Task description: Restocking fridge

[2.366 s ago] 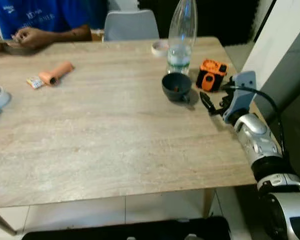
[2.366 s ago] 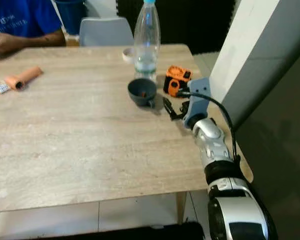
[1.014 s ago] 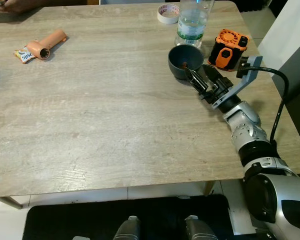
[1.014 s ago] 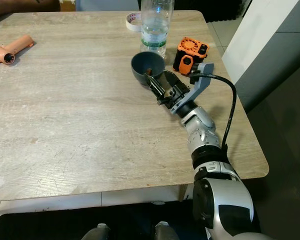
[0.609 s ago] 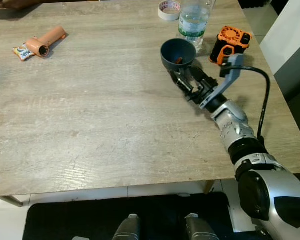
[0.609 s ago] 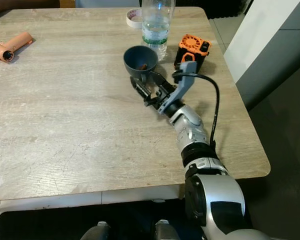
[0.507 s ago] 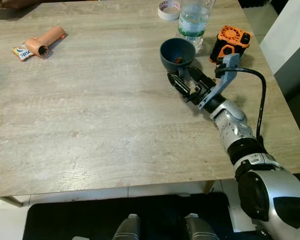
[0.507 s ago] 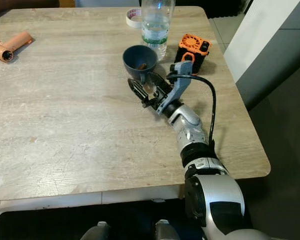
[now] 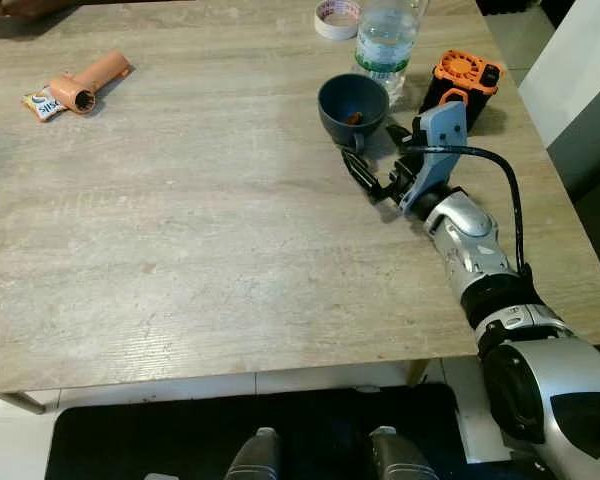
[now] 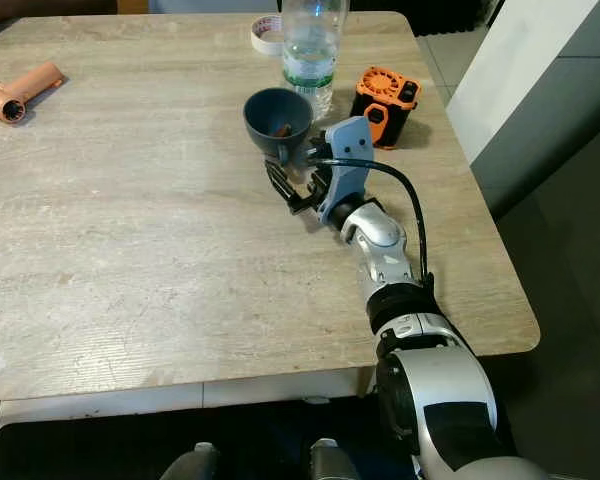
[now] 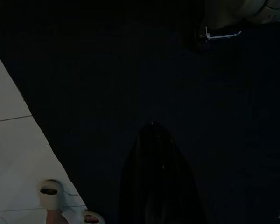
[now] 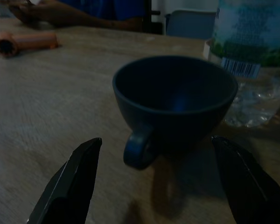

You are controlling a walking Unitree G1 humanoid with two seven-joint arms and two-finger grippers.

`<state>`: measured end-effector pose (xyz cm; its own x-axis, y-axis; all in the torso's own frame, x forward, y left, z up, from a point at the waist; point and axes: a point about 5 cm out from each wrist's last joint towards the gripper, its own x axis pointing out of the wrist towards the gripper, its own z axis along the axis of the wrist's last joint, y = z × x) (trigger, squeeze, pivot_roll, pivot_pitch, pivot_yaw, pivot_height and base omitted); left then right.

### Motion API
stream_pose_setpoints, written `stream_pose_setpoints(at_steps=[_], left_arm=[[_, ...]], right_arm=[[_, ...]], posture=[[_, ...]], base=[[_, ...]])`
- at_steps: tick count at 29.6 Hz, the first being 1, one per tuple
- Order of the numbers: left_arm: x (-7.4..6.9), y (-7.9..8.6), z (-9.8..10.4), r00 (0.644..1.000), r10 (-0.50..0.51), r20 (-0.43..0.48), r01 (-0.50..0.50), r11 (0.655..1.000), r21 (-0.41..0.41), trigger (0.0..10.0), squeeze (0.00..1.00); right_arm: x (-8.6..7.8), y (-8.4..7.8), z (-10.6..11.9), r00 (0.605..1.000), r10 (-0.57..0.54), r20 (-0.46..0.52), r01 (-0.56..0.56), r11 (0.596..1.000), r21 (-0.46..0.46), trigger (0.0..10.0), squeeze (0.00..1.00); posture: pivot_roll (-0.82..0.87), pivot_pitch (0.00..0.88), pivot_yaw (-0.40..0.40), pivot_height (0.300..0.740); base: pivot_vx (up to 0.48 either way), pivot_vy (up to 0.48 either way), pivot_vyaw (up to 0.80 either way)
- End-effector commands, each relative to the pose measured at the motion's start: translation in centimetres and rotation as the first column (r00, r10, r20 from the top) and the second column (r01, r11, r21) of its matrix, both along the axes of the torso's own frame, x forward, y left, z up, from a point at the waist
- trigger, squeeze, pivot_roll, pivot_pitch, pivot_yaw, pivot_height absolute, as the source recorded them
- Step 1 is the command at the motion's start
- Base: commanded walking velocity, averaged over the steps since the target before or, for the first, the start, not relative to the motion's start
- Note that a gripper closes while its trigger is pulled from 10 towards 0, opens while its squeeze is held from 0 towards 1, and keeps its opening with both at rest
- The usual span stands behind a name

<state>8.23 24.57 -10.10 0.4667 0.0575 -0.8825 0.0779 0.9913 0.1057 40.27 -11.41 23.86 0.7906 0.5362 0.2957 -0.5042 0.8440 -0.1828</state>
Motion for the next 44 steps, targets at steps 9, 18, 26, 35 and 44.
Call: stream_pose_setpoints(at_steps=[9,18,26,35,44], left_arm=[[-1.8,-0.1,-0.4,0.998,0.008,-0.061,-0.008,1.000,-0.001,10.0,0.00],[-1.7,0.0,-0.4,0.998,0.005,-0.060,-0.005,1.000,0.001,10.0,0.00],[-1.1,0.1,-0.3,0.999,0.009,-0.051,-0.009,1.000,0.006,10.0,0.00],[0.0,-0.2,-0.2,0.999,0.000,-0.037,0.000,1.000,0.001,10.0,0.00],[1.3,-0.8,-0.1,0.999,-0.021,-0.024,0.021,1.000,-0.005,10.0,0.00]], right_arm=[[-0.1,0.3,-1.2,1.000,-0.009,-0.029,0.009,1.000,-0.003,0.9,0.00],[0.0,0.4,-1.1,0.998,-0.047,-0.030,0.048,0.999,0.023,0.0,0.00],[0.1,0.6,-1.0,0.997,-0.065,-0.030,0.067,0.997,0.038,0.0,0.00],[-0.8,1.9,0.1,0.984,0.176,0.036,-0.179,0.975,0.129,0.0,0.00],[-3.5,4.0,0.0,0.835,0.542,0.089,-0.549,0.827,0.119,0.0,0.00]], posture=[[0.07,0.375,-0.031,0.740],[0.08,0.369,-0.026,0.740],[0.09,0.354,-0.024,0.740],[0.08,0.317,-0.021,0.740],[0.05,0.275,-0.023,0.740]], base=[[0.000,0.000,0.00],[0.000,0.000,0.00],[0.000,0.000,0.00],[0.000,0.000,0.00],[0.000,0.000,0.00]])
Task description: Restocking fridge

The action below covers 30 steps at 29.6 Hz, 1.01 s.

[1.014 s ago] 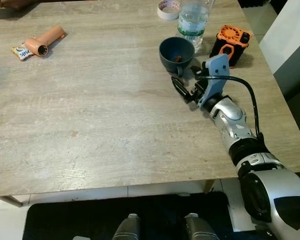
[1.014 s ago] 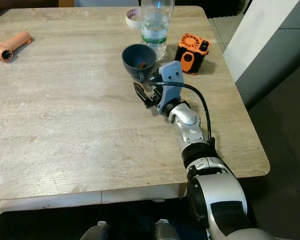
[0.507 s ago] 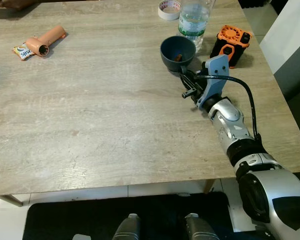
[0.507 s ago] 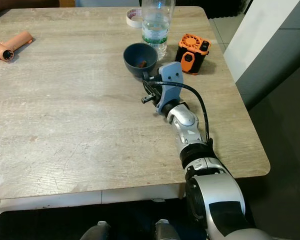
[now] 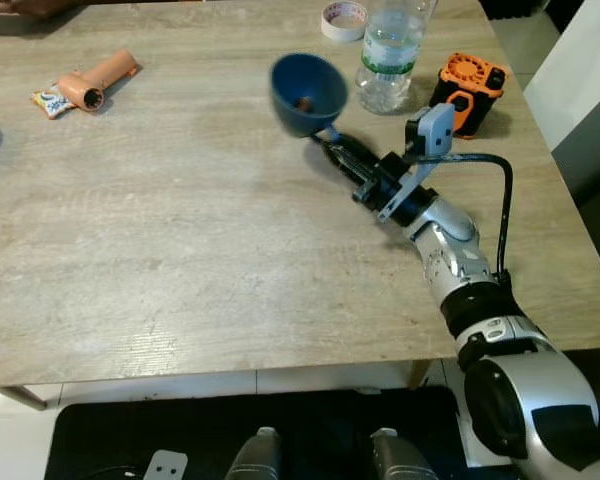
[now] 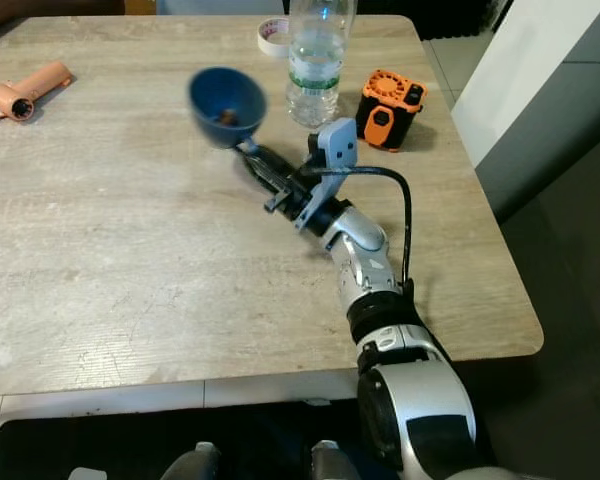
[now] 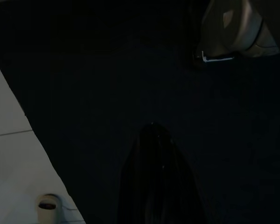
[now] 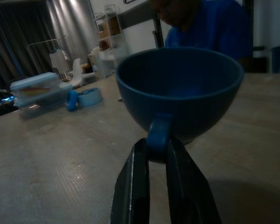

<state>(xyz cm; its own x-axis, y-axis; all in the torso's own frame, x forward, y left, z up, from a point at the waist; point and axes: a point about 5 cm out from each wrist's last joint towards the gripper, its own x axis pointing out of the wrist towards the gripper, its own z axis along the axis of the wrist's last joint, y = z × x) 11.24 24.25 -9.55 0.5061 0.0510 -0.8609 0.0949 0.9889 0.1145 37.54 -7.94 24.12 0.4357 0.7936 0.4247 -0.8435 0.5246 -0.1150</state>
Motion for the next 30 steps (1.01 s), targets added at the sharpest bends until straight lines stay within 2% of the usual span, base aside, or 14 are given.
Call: stream_pose_setpoints(at_steps=[1,3,4,5,17,18,19,20,21,22,26,27,29,30], left_arm=[[-1.2,-0.8,-0.7,0.998,-0.012,-0.064,0.012,1.000,-0.012,10.0,0.00],[-1.2,-0.8,-0.7,0.998,-0.012,-0.064,0.012,1.000,-0.012,10.0,0.00],[-1.0,-1.0,-0.6,0.998,-0.017,-0.063,0.016,1.000,-0.014,10.0,0.00],[-0.9,-1.0,-0.6,0.998,-0.018,-0.063,0.017,1.000,-0.014,10.0,0.00],[-1.3,-0.8,-0.7,0.996,-0.031,-0.083,0.030,1.000,-0.005,10.0,0.00],[-1.3,-0.7,-0.7,0.996,-0.029,-0.087,0.029,1.000,-0.003,10.0,0.00],[-1.2,-0.7,-0.7,0.996,-0.029,-0.087,0.029,1.000,-0.002,10.0,0.00],[-1.2,-0.7,-0.7,0.996,-0.029,-0.087,0.029,1.000,-0.002,10.0,0.00],[-1.2,-0.6,-0.7,0.996,-0.028,-0.087,0.028,1.000,-0.002,10.0,0.00],[-1.0,-0.7,-0.6,0.996,-0.028,-0.084,0.028,1.000,-0.002,10.0,0.00],[-0.9,-0.7,-0.6,0.996,-0.027,-0.083,0.027,1.000,-0.002,10.0,0.00],[-0.9,-0.7,-0.6,0.996,-0.026,-0.083,0.026,1.000,-0.002,10.0,0.00],[-0.9,-0.7,-0.6,0.996,-0.025,-0.084,0.025,1.000,-0.002,10.0,0.00],[-0.9,-0.8,-0.7,0.996,-0.025,-0.085,0.025,1.000,-0.003,10.0,0.00]], right_arm=[[-2.8,1.6,-2.1,0.971,0.240,0.013,-0.235,0.960,-0.149,0.0,0.00],[-2.8,1.6,-2.1,0.971,0.240,0.013,-0.235,0.960,-0.149,0.0,0.00],[-4.1,2.1,-3.8,0.950,0.312,-0.004,-0.303,0.919,-0.250,0.0,0.00],[-4.4,2.2,-4.3,0.946,0.324,-0.011,-0.315,0.910,-0.271,0.0,0.00],[-6.5,2.4,-5.7,0.913,0.407,-0.022,-0.390,0.856,-0.341,0.0,0.00],[-6.4,2.5,-5.8,0.919,0.393,-0.017,-0.373,0.857,-0.356,3.3,0.00],[-6.4,2.5,-5.9,0.926,0.377,-0.025,-0.359,0.857,-0.371,10.0,0.14],[-6.4,2.5,-5.9,0.926,0.377,-0.025,-0.359,0.857,-0.371,10.0,0.14],[-6.4,2.5,-5.9,0.934,0.357,-0.025,-0.339,0.859,-0.384,10.0,0.65],[-6.8,2.5,-6.3,0.933,0.358,-0.043,-0.342,0.839,-0.424,10.0,0.88],[-6.8,2.5,-6.4,0.934,0.354,-0.046,-0.338,0.835,-0.434,10.0,0.89],[-6.9,2.4,-6.5,0.937,0.345,-0.047,-0.330,0.835,-0.441,10.0,1.00],[-6.6,2.4,-6.3,0.952,0.306,-0.020,-0.284,0.855,-0.434,10.0,1.00],[-6.4,2.4,-6.1,0.961,0.278,-0.017,-0.259,0.872,-0.416,10.0,0.75]], posture=[[0.05,0.258,-0.026,0.740],[0.05,0.258,-0.026,0.740],[0.05,0.249,-0.027,0.740],[0.05,0.249,-0.027,0.740],[0.05,0.218,-0.018,0.740],[0.05,0.214,-0.017,0.740],[0.05,0.216,-0.018,0.740],[0.05,0.216,-0.018,0.740],[0.05,0.216,-0.018,0.740],[0.05,0.214,-0.018,0.740],[0.05,0.216,-0.018,0.740],[0.05,0.217,-0.017,0.740],[0.05,0.219,-0.016,0.740],[0.05,0.219,-0.015,0.740]], base=[[0.000,0.000,0.00],[0.000,0.000,0.00],[0.000,0.000,0.00],[0.000,0.000,0.00],[0.000,0.000,0.00],[0.000,0.000,0.00],[0.000,0.000,0.00],[0.000,0.000,0.00],[0.000,0.000,0.00],[0.000,0.000,0.00],[0.000,0.000,0.00],[0.000,0.000,0.00],[0.000,0.000,0.00],[0.000,0.000,0.00]])
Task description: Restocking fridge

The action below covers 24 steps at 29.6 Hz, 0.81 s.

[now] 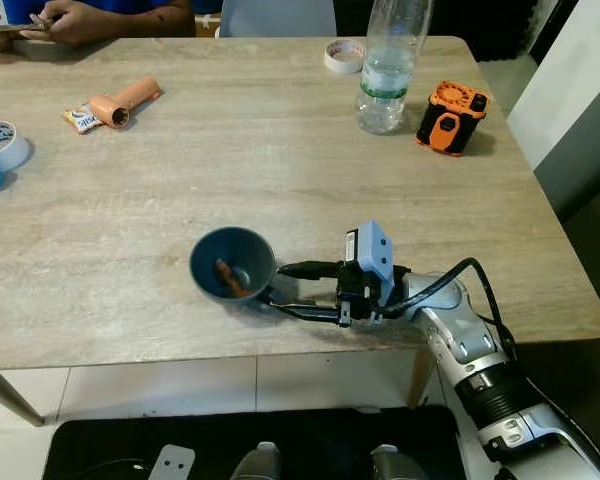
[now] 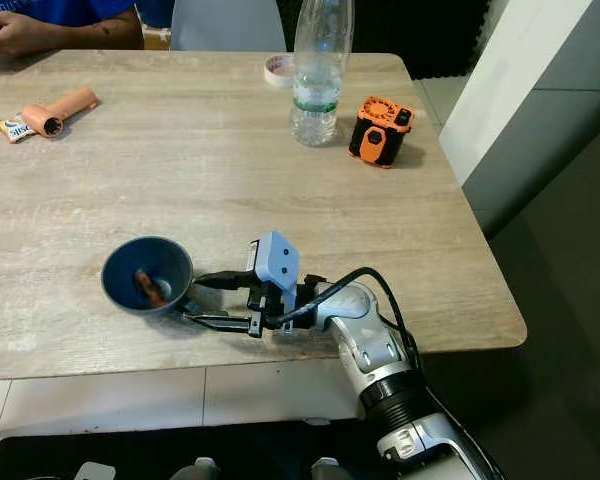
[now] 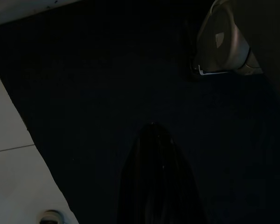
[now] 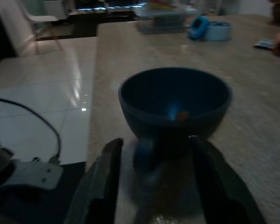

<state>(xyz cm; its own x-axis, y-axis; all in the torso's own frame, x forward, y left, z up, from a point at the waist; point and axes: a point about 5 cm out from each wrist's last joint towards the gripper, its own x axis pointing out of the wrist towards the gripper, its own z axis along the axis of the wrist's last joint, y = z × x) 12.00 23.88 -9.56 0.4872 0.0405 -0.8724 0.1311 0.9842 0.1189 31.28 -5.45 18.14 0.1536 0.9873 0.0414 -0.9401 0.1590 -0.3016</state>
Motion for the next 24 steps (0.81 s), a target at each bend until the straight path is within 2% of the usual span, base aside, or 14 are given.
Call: stream_pose_setpoints(at_steps=[1,6,12,14,16,19,21,23,24], left_arm=[[-1.7,-0.5,-0.7,0.998,0.007,-0.062,-0.008,1.000,-0.008,10.0,0.00],[-1.6,-0.6,-0.7,0.998,0.005,-0.059,-0.006,1.000,-0.010,10.0,0.00],[-1.6,-0.6,-0.7,0.998,0.009,-0.062,-0.010,1.000,-0.010,10.0,0.00],[-1.7,-0.6,-0.7,0.998,0.011,-0.062,-0.011,1.000,-0.012,10.0,0.00],[-1.7,-0.6,-0.7,0.998,0.011,-0.062,-0.011,1.000,-0.012,10.0,0.00],[-1.9,-0.7,-0.8,0.998,0.014,-0.069,-0.015,1.000,-0.013,10.0,0.00],[-2.0,-0.7,-0.8,0.997,0.016,-0.071,-0.017,1.000,-0.013,10.0,0.00],[-1.9,-0.7,-0.8,0.997,0.018,-0.069,-0.019,1.000,-0.014,10.0,0.00],[-1.9,-0.7,-0.8,0.997,0.018,-0.069,-0.019,1.000,-0.014,10.0,0.00]], right_arm=[[-0.3,-0.1,-0.1,1.000,-0.014,0.002,0.014,1.000,0.013,10.0,0.00],[-0.4,0.0,-0.3,1.000,-0.005,-0.008,0.005,1.000,0.001,10.0,0.00],[-0.8,0.5,-1.6,0.999,-0.019,-0.040,0.016,0.997,-0.070,10.0,0.00],[-1.7,0.7,-2.3,0.996,0.028,-0.088,-0.038,0.993,-0.108,10.0,0.00],[-1.7,0.7,-2.3,0.996,0.028,-0.088,-0.038,0.993,-0.108,10.0,0.00],[-3.1,1.2,-2.8,0.982,0.104,-0.156,-0.123,0.986,-0.114,10.0,0.00],[-3.1,1.4,-2.9,0.982,0.097,-0.165,-0.116,0.987,-0.115,10.0,0.00],[-2.7,2.3,-3.2,0.982,0.014,-0.190,-0.038,0.992,-0.122,10.0,0.00],[-2.7,2.3,-3.2,0.982,0.014,-0.190,-0.038,0.992,-0.122,10.0,0.00]], posture=[[0.05,0.219,-0.015,0.740],[0.04,0.224,-0.014,0.740],[0.04,0.229,-0.017,0.740],[0.04,0.231,-0.018,0.740],[0.04,0.231,-0.018,0.740],[0.04,0.231,-0.020,0.740],[0.04,0.231,-0.020,0.740],[0.04,0.230,-0.022,0.740],[0.04,0.230,-0.022,0.740]], base=[[0.000,0.000,0.00],[0.000,0.000,0.00],[0.000,0.000,0.00],[0.000,0.000,0.00],[0.000,0.000,0.00],[0.000,0.000,0.00],[0.000,0.000,0.00],[0.000,0.000,0.00],[0.000,0.000,0.00]])
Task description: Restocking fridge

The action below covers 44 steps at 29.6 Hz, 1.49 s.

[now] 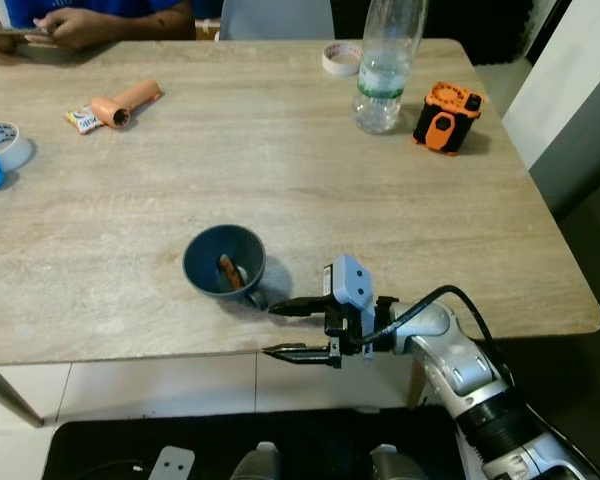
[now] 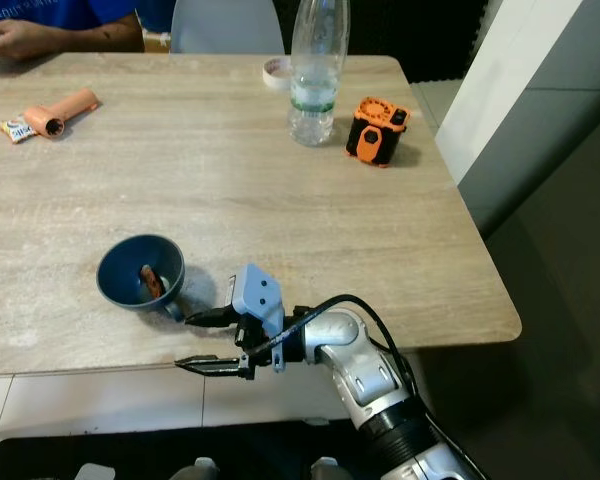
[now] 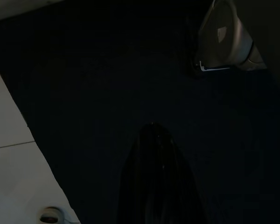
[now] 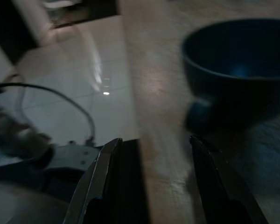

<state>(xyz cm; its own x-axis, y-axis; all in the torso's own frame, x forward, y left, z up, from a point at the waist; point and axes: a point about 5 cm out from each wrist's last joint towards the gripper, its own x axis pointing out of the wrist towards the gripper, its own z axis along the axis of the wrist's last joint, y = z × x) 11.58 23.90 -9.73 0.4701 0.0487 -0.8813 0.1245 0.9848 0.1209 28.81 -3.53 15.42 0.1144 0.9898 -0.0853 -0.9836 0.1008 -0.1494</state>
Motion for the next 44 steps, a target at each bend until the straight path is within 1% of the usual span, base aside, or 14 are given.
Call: stream_pose_setpoints(at_steps=[1,4,5,7,9,10,13,21,26,29,34,39,43,44], left_arm=[[-1.5,-0.8,-0.6,0.999,0.009,-0.048,-0.010,1.000,-0.019,10.0,0.00],[-1.4,-0.8,-0.6,0.999,0.010,-0.046,-0.011,1.000,-0.021,10.0,0.00],[-1.2,-1.0,-0.6,0.999,0.008,-0.040,-0.009,1.000,-0.025,10.0,0.00],[-1.2,-1.0,-0.6,0.999,0.008,-0.040,-0.009,1.000,-0.025,10.0,0.00],[-1.2,-1.0,-0.6,0.999,0.008,-0.039,-0.009,1.000,-0.027,10.0,0.00],[-1.2,-1.0,-0.6,0.999,0.008,-0.039,-0.009,1.000,-0.027,10.0,0.00],[-1.3,-1.1,-0.7,0.999,0.011,-0.043,-0.012,1.000,-0.027,10.0,0.00],[-1.5,-1.3,-0.8,0.999,0.012,-0.048,-0.013,0.999,-0.030,10.0,0.00],[-1.4,-1.3,-0.8,0.999,0.012,-0.048,-0.014,0.999,-0.030,10.0,0.00],[-1.4,-1.3,-0.8,0.999,0.014,-0.047,-0.015,0.999,-0.031,10.0,0.00],[-1.4,-1.4,-0.8,0.999,0.012,-0.049,-0.014,0.999,-0.030,10.0,0.00],[-1.4,-1.4,-0.8,0.999,0.006,-0.051,-0.008,1.000,-0.029,10.0,0.00],[-1.3,-1.4,-0.8,0.999,0.002,-0.051,-0.003,1.000,-0.028,10.0,0.00],[-1.3,-1.4,-0.7,0.999,0.000,-0.051,-0.002,1.000,-0.028,10.0,0.00]], right_arm=[[0.0,0.6,-0.6,0.999,-0.037,-0.027,0.036,0.999,-0.024,10.0,0.00],[0.2,0.9,-0.9,0.996,-0.083,-0.036,0.081,0.996,-0.042,10.0,0.00],[0.6,1.0,-1.0,0.989,-0.142,-0.037,0.141,0.989,-0.049,10.0,0.00],[0.6,1.0,-1.0,0.989,-0.142,-0.037,0.141,0.989,-0.049,10.0,0.00],[0.9,1.0,-1.1,0.979,-0.202,-0.039,0.200,0.978,-0.057,10.0,0.00],[0.9,1.0,-1.1,0.979,-0.202,-0.039,0.200,0.978,-0.057,10.0,0.00],[1.7,1.0,-1.4,0.951,-0.305,-0.041,0.301,0.950,-0.079,10.0,0.00],[2.4,1.1,-1.2,0.911,-0.408,-0.064,0.404,0.912,-0.067,10.0,0.00],[2.3,1.5,-1.0,0.913,-0.401,-0.078,0.398,0.916,-0.056,10.0,0.00],[1.5,1.9,-1.0,0.940,-0.331,-0.085,0.327,0.943,-0.063,10.0,0.00],[0.4,2.0,-1.5,0.964,-0.248,-0.098,0.238,0.966,-0.106,10.0,0.00],[0.3,2.2,-1.9,0.957,-0.264,-0.121,0.248,0.959,-0.137,10.0,0.00],[0.8,2.4,-1.3,0.950,-0.296,-0.103,0.287,0.953,-0.093,10.0,0.00],[0.9,2.5,-1.2,0.944,-0.309,-0.113,0.301,0.950,-0.084,10.0,0.24]], posture=[[0.04,0.230,-0.022,0.740],[0.04,0.229,-0.023,0.740],[0.04,0.230,-0.025,0.740],[0.04,0.230,-0.025,0.740],[0.04,0.230,-0.025,0.740],[0.04,0.230,-0.025,0.740],[0.03,0.230,-0.029,0.740],[0.03,0.228,-0.031,0.740],[0.03,0.228,-0.033,0.740],[0.03,0.226,-0.033,0.740],[0.03,0.226,-0.033,0.740],[0.02,0.222,-0.033,0.740],[0.02,0.218,-0.033,0.740],[0.02,0.218,-0.033,0.740]], base=[[0.000,0.000,0.00],[0.000,0.000,0.00],[0.000,0.000,0.00],[0.000,0.000,0.00],[0.000,0.000,0.00],[0.000,0.000,0.00],[0.000,0.000,0.00],[0.000,0.000,0.00],[0.000,0.000,0.00],[0.000,0.000,0.00],[0.000,0.000,0.00],[0.000,0.000,0.00],[0.000,0.000,0.00],[0.000,0.000,0.00]])
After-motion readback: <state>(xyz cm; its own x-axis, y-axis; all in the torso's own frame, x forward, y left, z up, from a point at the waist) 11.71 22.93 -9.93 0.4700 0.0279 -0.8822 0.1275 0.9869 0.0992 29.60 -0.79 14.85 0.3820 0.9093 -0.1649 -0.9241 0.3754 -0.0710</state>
